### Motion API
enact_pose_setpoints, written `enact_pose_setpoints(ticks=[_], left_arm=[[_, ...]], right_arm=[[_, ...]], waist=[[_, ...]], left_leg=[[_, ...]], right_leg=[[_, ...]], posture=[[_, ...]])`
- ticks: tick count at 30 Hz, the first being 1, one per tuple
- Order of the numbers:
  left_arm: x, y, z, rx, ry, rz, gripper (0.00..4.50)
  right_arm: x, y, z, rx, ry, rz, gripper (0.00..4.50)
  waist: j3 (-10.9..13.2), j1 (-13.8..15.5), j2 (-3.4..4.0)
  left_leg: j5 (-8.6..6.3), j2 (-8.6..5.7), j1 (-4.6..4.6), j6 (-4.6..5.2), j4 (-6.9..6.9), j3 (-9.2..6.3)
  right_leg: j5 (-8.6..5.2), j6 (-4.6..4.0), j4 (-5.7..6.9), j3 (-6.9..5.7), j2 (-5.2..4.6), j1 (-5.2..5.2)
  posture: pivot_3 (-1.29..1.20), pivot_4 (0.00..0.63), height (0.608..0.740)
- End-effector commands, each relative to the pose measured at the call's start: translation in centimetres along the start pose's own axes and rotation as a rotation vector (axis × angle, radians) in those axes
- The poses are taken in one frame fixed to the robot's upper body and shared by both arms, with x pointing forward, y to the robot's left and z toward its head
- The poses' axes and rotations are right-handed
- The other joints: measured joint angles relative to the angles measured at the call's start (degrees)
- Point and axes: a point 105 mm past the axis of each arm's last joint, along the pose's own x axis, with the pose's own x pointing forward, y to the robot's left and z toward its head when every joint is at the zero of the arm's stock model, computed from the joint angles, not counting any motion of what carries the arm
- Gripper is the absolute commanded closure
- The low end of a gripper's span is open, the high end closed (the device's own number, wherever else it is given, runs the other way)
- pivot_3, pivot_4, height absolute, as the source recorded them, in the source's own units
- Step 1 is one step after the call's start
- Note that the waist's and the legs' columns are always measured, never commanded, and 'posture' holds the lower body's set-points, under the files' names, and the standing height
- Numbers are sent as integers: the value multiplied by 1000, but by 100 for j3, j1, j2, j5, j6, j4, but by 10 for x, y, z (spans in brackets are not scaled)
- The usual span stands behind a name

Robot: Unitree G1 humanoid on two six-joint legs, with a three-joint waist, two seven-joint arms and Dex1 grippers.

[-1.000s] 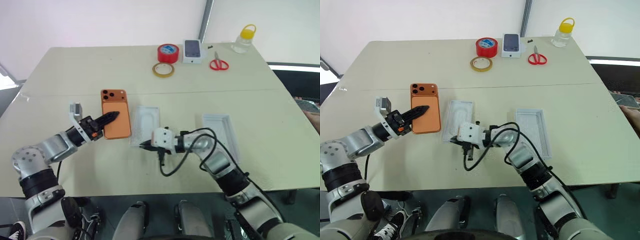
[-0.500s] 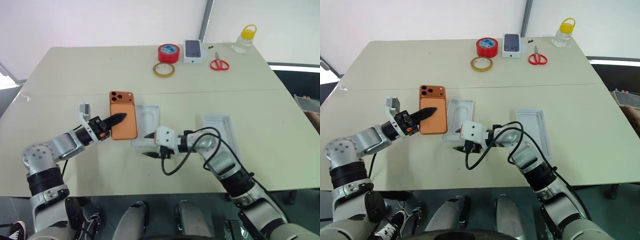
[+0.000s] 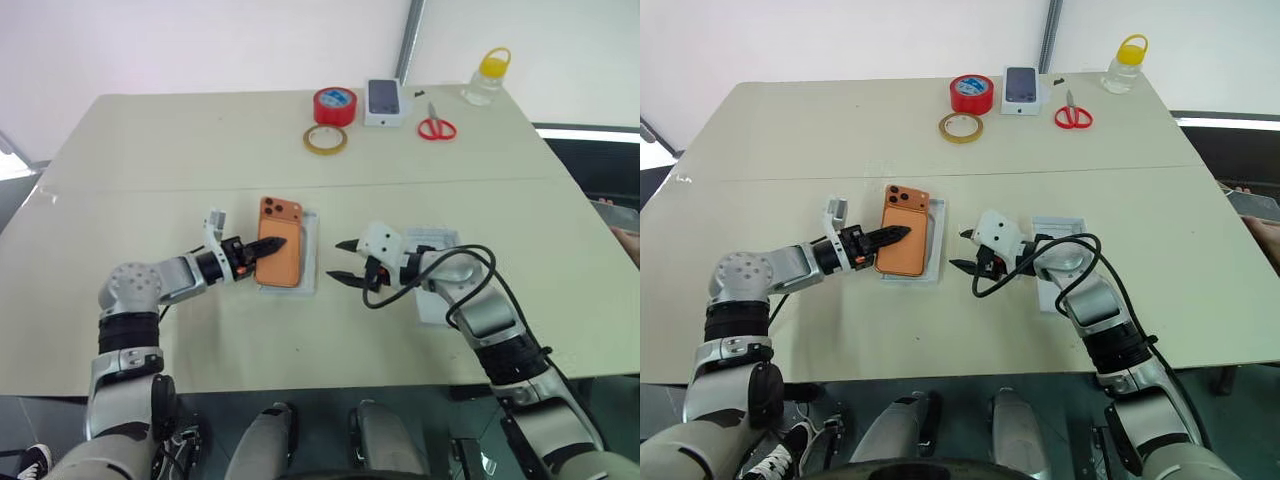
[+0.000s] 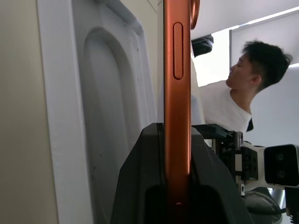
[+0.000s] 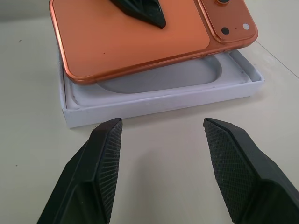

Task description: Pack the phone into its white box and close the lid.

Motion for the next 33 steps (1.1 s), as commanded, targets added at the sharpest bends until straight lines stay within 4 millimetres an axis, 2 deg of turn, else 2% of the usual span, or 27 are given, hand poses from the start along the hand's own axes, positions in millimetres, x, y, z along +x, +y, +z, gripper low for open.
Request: enact_pose_setpoints(ticks=[1, 5, 17, 19, 21, 26, 30, 33], left_arm=[[4, -14, 12, 53, -19, -46, 2204], [1, -12, 11, 106, 13, -10, 366], [-21, -21, 13, 154, 46, -4, 366], [-23, -16, 16, 189, 38, 43, 366], [-24, -12, 18, 261, 38, 93, 366], [-17, -15, 20, 277, 34, 96, 366], [-10, -33, 15, 295, 51, 27, 366], [-15, -31, 22, 313, 18, 50, 366]], right_arm=[[2, 3, 14, -37, -51, -3, 1554], [2, 3, 13, -40, -50, -5, 1554], [11, 6, 14, -38, -67, 2, 1554], [11, 7, 14, -38, -71, 6, 1554], [12, 8, 15, -37, -74, 9, 1554], [15, 10, 16, -36, -79, 17, 1554], [16, 10, 16, -36, -80, 22, 1554], [16, 10, 15, -36, -78, 19, 1554]], waist=[[0, 15, 0], [0, 20, 0], [0, 6, 0], [0, 3, 0], [0, -1, 1], [0, 12, 1], [0, 18, 0], [0, 2, 1]], left_leg=[[0, -1, 0, 0, 1, 0], [1, -3, 0, -2, 3, 0], [1, -2, 2, -2, 2, 0], [1, -2, 2, -2, 1, 0], [1, -1, 2, -2, 1, 0], [1, -2, 2, -2, 2, 0], [1, -2, 2, -1, 2, 0], [0, -2, 2, 0, 2, 0]], right_leg=[[0, 0, 0, 0, -1, 1], [0, 1, -3, 0, -4, 5], [0, 0, -1, 0, -3, 4], [0, 0, 0, 1, -2, 3], [0, 0, 0, 0, -2, 3], [0, 0, -1, 0, -2, 4], [0, 0, -1, 0, -3, 5], [0, 0, -1, 0, -3, 4]], posture=[[0, 150, 740], [0, 150, 740], [0, 150, 740], [0, 150, 740], [0, 150, 740], [0, 150, 740], [0, 150, 740], [0, 150, 740]])
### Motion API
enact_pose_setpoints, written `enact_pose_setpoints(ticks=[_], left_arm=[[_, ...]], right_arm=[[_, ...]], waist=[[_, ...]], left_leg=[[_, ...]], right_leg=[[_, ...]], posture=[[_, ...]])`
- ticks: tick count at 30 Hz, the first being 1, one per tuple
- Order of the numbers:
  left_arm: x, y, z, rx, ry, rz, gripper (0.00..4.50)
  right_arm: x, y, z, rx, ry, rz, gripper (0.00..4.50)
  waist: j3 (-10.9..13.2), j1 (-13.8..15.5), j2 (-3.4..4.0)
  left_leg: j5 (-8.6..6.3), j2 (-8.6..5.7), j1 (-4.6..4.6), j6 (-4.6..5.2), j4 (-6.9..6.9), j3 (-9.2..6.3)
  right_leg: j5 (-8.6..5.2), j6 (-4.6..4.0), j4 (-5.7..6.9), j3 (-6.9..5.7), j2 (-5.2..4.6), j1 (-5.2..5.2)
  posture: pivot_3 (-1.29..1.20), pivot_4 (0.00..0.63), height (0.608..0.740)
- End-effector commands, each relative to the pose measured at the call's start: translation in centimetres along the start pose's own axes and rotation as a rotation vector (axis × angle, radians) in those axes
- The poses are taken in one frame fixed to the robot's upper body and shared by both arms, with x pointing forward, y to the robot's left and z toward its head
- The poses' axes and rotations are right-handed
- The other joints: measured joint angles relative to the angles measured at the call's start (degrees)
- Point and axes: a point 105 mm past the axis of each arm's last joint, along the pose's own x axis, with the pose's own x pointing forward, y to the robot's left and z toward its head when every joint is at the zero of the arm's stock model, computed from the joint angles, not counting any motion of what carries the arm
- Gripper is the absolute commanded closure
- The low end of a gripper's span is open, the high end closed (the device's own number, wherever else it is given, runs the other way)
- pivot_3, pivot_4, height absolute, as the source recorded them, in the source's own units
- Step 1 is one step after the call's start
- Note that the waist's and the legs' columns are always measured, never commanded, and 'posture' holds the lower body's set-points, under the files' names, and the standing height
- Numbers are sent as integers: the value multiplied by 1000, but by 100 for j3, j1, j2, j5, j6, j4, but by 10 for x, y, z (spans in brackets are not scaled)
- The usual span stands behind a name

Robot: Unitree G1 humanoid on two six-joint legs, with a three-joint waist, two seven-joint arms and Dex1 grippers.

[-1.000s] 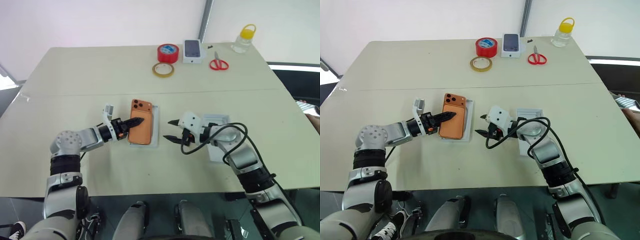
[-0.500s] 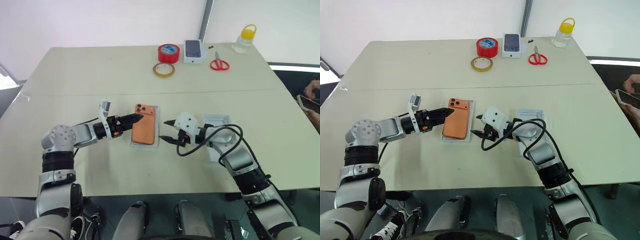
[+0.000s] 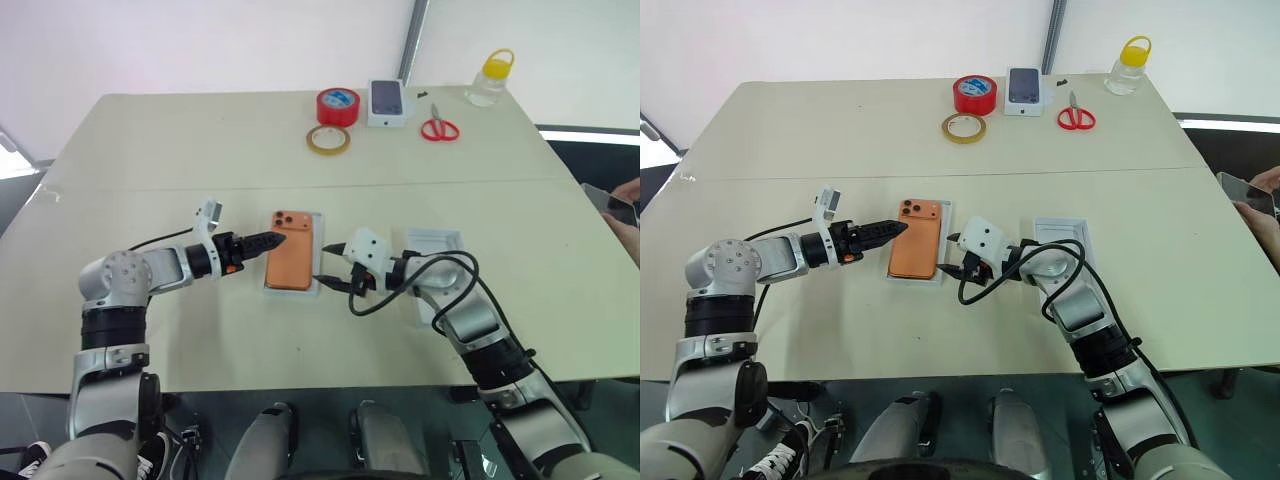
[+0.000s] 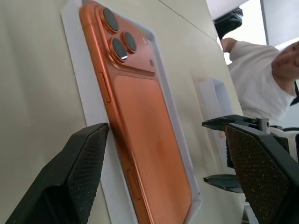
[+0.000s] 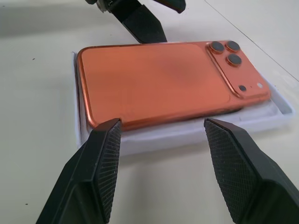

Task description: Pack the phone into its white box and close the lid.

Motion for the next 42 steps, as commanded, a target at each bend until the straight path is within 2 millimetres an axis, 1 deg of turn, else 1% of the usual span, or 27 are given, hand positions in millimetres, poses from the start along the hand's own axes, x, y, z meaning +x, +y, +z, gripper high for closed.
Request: enact_pose_setpoints(ticks=[1, 8, 10, 12, 13, 15, 16, 18, 19, 20, 21, 22, 23, 25, 26, 27, 29, 30, 34, 36, 40, 42], left_arm=[[-7, -10, 19, 56, -65, -19, 366], [-7, -20, 20, 79, -88, -56, 366], [-10, -13, 20, 96, -103, -20, 366], [-17, -3, 22, 97, -134, 22, 366], [-20, 2, 23, 118, -148, 51, 599], [-24, 11, 26, 180, -174, 110, 1187], [-26, 16, 32, 176, -215, 140, 1687], [-33, 26, 44, 163, -304, 205, 2745], [-35, 31, 47, 171, -323, 233, 3277], [-35, 34, 43, 205, -310, 256, 3789], [-33, 37, 38, 243, -292, 280, 4307], [-29, 39, 33, 252, -275, 289, 4468], [-24, 40, 27, 253, -258, 285, 4468], [-14, 42, 14, 246, -199, 283, 4468], [-8, 44, 5, 223, -154, 286, 4468], [-4, 45, -2, 237, -126, 295, 4468], [1, 47, -10, 230, -102, 305, 4468], [5, 46, -14, 258, -87, 301, 4468], [21, 28, -25, 216, -71, 208, 4468], [27, 21, -30, 204, -57, 175, 4468], [40, -1, -53, 211, 36, 86, 4468], [45, -12, -60, 199, 61, 32, 4468]], right_arm=[[0, -3, 11, -38, -36, -4, 1554], [2, -2, 11, -39, -37, -4, 1554], [1, -3, 10, -35, -36, -12, 1554], [-1, -12, 9, -26, -31, -55, 1554], [-3, -18, 10, -2, -42, -87, 1554], [-5, -27, 12, 23, -59, -127, 2104], [-6, -31, 12, 8, -56, -154, 2442], [-8, -43, 10, -7, -45, -229, 3481], [-9, -49, 10, 0, -45, -269, 4003], [-10, -53, 7, -23, -24, -299, 4466], [-10, -55, 3, -33, -5, -313, 4500], [-9, -55, 0, -37, 13, -313, 4500], [-7, -53, -4, -52, 29, -307, 4500], [-1, -41, -15, -79, 77, -244, 4500], [2, -37, -20, -127, 111, -227, 4500], [4, -34, -25, -148, 127, -219, 4500], [8, -30, -23, -115, 106, -218, 4500], [10, -30, -21, -111, 97, -222, 4500], [15, -23, -14, -111, 61, -194, 4500], [15, -21, -15, -113, 64, -186, 4500], [4, -16, -24, -104, 95, -160, 4500], [-8, -15, -27, -92, 109, -165, 4500]], waist=[[0, -16, 0], [0, -5, 0], [0, -10, 0], [0, -19, 0], [0, -19, 0], [0, -18, 1], [0, -5, 1], [0, 14, 0], [0, 15, 0], [0, 9, 0], [0, 9, 0], [0, 10, 0], [0, 12, 0], [0, 12, 1], [0, 12, 1], [0, 10, 0], [0, 0, 0], [-4, -15, 6], [-4, 0, 6], [-4, 12, 6], [-4, 31, 5], [-4, 71, 5]], left_leg=[[0, 0, 0, 0, 0, 0], [1, 1, 0, -1, 0, 0], [1, 1, 0, -1, 0, 0], [1, 1, 1, -2, 0, 0], [1, 1, 1, -2, 0, 0], [1, 2, 1, -2, 0, 0], [1, 2, 1, -2, -1, 1], [1, 1, 1, -2, 1, 0], [1, 0, 1, -2, 1, 0], [1, 0, 1, -2, 1, 0], [1, -1, 1, -2, 1, 1], [2, -1, 1, -3, -1, 1], [2, -1, 1, -3, -1, 1], [2, -1, 1, -3, -1, 2], [2, -1, 1, -2, 0, 2], [1, -1, 1, -1, 1, 2], [0, -1, 1, 0, 0, 2], [1, 0, 1, 0, 1, 2], [1, 0, 5, -1, 2, 2], [1, -1, 4, -1, 3, 2], [1, -2, 4, -1, 6, 2], [0, -2, 4, 1, 6, 2]], right_leg=[[0, 0, 0, 0, 0, 0], [0, 0, 0, 0, 1, 0], [0, 0, 0, 0, 1, 0], [0, 0, 1, 1, 1, 0], [0, 0, 1, 1, 2, 0], [0, -1, 2, 0, 2, -1], [0, -1, 2, 1, 2, -2], [0, -1, 1, 0, 1, 0], [0, -1, 1, 0, 0, 0], [0, -1, 0, 0, -1, 0], [0, -1, 0, 0, -1, 0], [0, -1, -1, 1, -1, 0], [0, -1, -1, 1, -1, 0], [0, 0, -2, 1, -1, 0], [0, 0, -2, 1, -1, 1], [0, 0, -2, 1, -1, 1], [0, 0, 0, 1, 0, 0], [0, 0, 1, 1, 0, 1], [0, 0, 3, 1, 1, 5], [0, 0, 2, 1, 0, 7], [0, 1, -1, 0, -1, 10], [-1, 1, -3, 0, -1, 13]], posture=[[0, 150, 740], [0, 150, 740], [0, 150, 740], [0, 150, 740], [0, 150, 740], [0, 150, 740], [0, 150, 740], [0, 150, 740], [0, 150, 740], [0, 150, 740], [0, 150, 740], [0, 150, 740], [0, 150, 740], [0, 150, 740], [0, 150, 740], [0, 150, 740], [0, 150, 740], [0, 150, 740], [0, 150, 740], [0, 150, 740], [0, 150, 740], [0, 150, 740]])
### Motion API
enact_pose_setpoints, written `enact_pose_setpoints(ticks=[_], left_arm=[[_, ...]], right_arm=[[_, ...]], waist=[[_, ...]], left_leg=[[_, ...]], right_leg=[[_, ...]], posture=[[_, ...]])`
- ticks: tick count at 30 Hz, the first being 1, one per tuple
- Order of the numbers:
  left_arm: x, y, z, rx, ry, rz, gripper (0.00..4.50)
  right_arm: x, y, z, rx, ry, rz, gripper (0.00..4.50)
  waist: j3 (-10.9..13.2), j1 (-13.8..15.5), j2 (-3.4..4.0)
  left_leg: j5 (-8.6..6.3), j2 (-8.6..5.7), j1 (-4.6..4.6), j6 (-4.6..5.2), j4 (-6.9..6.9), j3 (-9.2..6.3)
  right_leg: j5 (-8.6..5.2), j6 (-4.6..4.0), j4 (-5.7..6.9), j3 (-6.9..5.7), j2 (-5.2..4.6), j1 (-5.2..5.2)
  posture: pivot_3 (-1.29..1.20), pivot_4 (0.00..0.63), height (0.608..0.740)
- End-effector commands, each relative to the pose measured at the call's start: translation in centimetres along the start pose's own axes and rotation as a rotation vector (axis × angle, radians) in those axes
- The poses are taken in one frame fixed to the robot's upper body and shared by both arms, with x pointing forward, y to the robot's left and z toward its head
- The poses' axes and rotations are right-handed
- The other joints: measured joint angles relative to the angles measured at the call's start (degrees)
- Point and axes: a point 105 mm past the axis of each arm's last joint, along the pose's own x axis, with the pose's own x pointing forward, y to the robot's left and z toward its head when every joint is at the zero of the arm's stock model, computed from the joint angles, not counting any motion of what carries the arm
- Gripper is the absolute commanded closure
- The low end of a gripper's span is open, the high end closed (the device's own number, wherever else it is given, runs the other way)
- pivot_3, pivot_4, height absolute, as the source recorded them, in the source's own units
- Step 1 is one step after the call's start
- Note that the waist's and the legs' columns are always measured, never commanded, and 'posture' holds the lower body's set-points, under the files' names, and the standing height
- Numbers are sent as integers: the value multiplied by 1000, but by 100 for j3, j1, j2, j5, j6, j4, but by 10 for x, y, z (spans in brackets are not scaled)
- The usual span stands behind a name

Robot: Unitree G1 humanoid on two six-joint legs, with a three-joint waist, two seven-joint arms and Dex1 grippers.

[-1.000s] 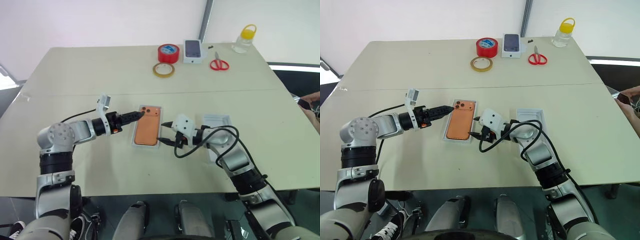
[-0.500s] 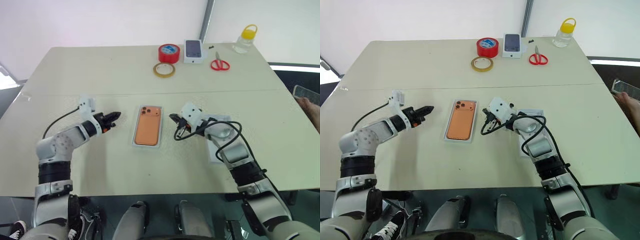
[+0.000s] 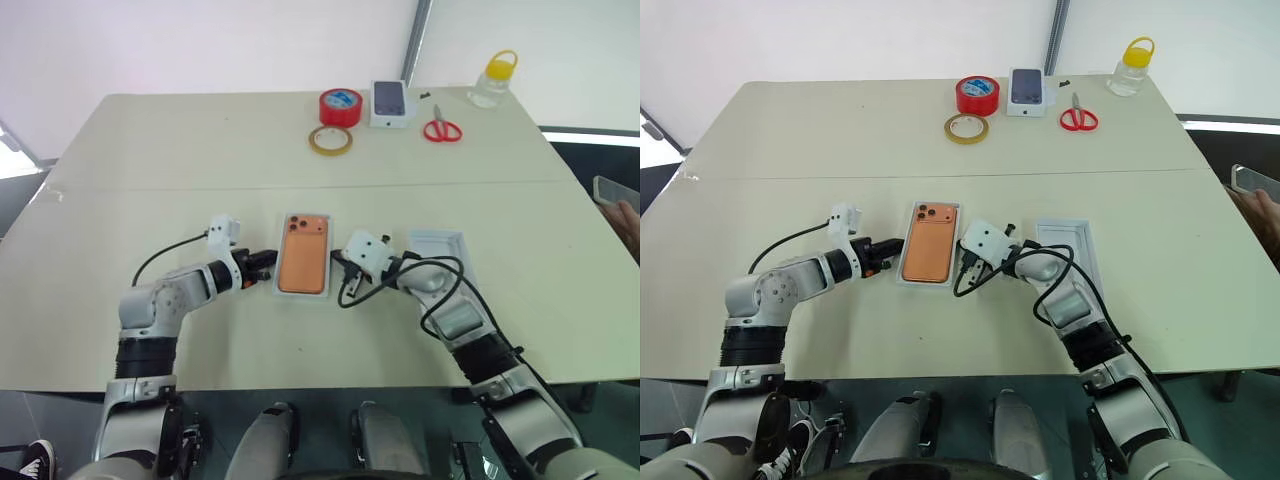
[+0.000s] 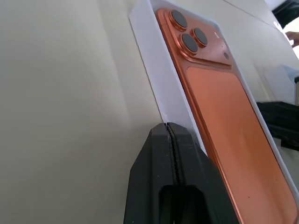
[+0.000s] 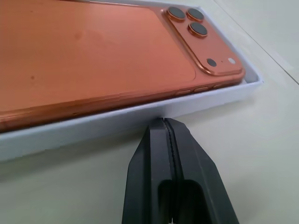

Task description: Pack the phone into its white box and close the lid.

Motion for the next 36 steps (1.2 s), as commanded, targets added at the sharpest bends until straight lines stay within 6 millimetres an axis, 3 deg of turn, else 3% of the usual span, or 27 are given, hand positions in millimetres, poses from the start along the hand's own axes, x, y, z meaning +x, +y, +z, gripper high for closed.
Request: enact_pose_setpoints(ticks=[1, 14, 20, 33, 36], left_arm=[[14, -46, -14, -7, 70, -198, 4468], [56, -90, -17, 11, 126, -355, 4468], [69, -105, -22, 69, 182, -438, 4468], [91, -134, -44, 126, 235, -531, 4468], [96, -132, -41, 122, 221, -511, 4468]], right_arm=[[-13, 5, 6, 5, -24, 23, 4500], [-76, 3, -14, 68, 106, -8, 4500], [-100, -11, -30, 78, 173, -72, 4500], [-128, -23, -50, 57, 251, -118, 4500], [-132, -27, -54, 49, 267, -132, 4500]], waist=[[0, 66, 0], [2, 148, -2], [2, 143, -2], [3, 196, -4], [2, 241, -3]], left_leg=[[-2, 0, 0, 3, 1, 0], [-20, -3, -1, 32, 27, -1], [-20, -4, 0, 32, 31, 0], [-22, -3, 1, 35, 35, -1], [-21, -3, 2, 35, 36, -1]], right_leg=[[0, 0, -1, 0, 0, 1], [-4, 6, -23, -12, -3, 29], [-4, 7, -27, -14, -4, 35], [-6, 10, -39, -19, -5, 46], [-5, 12, -43, -19, -5, 49]], posture=[[0, 150, 740], [0, 150, 740], [0, 150, 740], [0, 150, 740], [0, 150, 740]])
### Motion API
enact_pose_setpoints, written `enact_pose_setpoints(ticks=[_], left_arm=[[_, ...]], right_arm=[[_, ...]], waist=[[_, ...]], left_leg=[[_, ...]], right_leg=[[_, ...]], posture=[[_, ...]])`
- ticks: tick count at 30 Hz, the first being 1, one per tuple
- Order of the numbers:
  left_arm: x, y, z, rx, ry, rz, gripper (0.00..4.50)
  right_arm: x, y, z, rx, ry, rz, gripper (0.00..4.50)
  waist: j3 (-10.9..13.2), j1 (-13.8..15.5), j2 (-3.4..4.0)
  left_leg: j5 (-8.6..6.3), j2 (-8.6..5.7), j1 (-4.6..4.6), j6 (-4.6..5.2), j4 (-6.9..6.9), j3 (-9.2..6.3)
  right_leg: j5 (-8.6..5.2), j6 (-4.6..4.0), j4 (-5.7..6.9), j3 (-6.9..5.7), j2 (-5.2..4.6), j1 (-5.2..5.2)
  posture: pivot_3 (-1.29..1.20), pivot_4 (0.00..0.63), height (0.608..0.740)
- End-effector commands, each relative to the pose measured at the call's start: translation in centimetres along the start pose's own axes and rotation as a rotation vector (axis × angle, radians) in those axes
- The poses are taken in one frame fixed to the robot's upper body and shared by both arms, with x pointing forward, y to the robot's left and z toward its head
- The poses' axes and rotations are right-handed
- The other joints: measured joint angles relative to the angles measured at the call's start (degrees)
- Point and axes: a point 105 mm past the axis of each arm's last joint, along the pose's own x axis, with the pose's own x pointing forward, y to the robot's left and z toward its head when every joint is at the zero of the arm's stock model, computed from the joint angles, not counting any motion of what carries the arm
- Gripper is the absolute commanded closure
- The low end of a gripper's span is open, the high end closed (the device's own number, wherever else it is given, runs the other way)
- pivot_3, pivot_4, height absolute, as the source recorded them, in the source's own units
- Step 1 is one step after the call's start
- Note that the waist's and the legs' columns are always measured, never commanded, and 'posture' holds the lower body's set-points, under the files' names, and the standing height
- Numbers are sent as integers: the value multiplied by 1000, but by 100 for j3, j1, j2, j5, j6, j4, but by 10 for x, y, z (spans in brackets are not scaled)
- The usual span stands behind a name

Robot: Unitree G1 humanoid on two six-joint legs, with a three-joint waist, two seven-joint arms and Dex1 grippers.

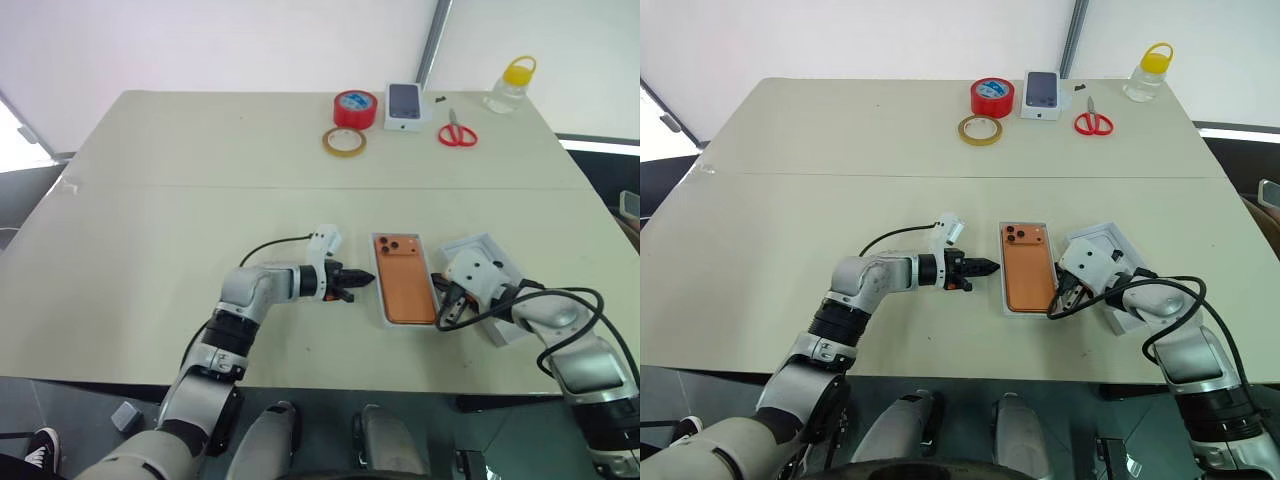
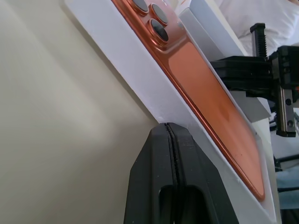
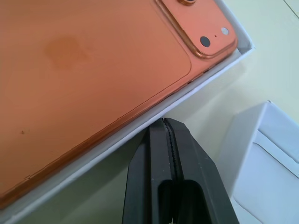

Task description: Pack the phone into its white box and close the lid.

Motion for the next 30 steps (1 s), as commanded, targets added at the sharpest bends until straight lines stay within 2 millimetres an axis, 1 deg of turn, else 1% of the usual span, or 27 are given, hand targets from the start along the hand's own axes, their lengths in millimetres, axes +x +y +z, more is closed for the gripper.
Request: enact_pose_setpoints(ticks=[1, 7, 17, 20, 22, 25, 28, 30], left_arm=[[18, -20, 7, 31, -7, -91, 4468], [16, -14, 10, 37, -6, -77, 4468], [11, -4, 12, 48, -31, -35, 4468], [5, -7, 14, 52, -42, -49, 4468], [0, 0, 16, 54, -57, -16, 4468], [-8, 10, 27, 50, -110, 27, 4468], [-14, 10, 33, 57, -142, 29, 4468], [-19, 11, 36, 82, -157, 42, 4468]], right_arm=[[-1, -1, 6, -23, -33, 5, 4500], [1, 1, 8, -19, -38, 32, 4500], [-1, -4, 9, -47, -30, 18, 4500], [-3, -13, 8, -53, -22, -2, 4500], [-5, -18, 8, -60, -18, -12, 4500], [-2, -29, 11, -62, -31, -62, 4500], [3, -36, 11, -61, -34, -95, 4500], [7, -42, 15, -44, -55, -127, 4500]], waist=[[0, 26, 0], [0, 27, 0], [0, 22, 0], [0, 7, 0], [0, 2, 0], [1, -11, 1], [1, -17, 0], [1, -18, 0]], left_leg=[[0, 0, 2, 0, 1, 0], [0, 0, 2, 0, 2, 0], [0, 1, 2, 0, 2, 0], [0, 1, 2, 0, 2, 0], [0, 1, 2, 0, 1, 0], [1, 2, 2, -2, 2, 0], [2, 2, 1, -4, 2, 0], [3, 2, 1, -5, 2, 0]], right_leg=[[1, 1, -3, 0, 0, 3], [5, 10, -15, -1, 1, 10], [6, 11, -16, -1, 2, 10], [6, 11, -15, 0, 2, 9], [6, 11, -15, 0, 2, 8], [7, 11, -15, 0, 3, 7], [7, 11, -14, 0, 3, 7], [7, 11, -15, 0, 2, 6]], posture=[[0, 150, 740], [0, 150, 740], [0, 150, 740], [0, 150, 740], [0, 150, 740], [0, 150, 740], [0, 150, 740], [0, 150, 740]])
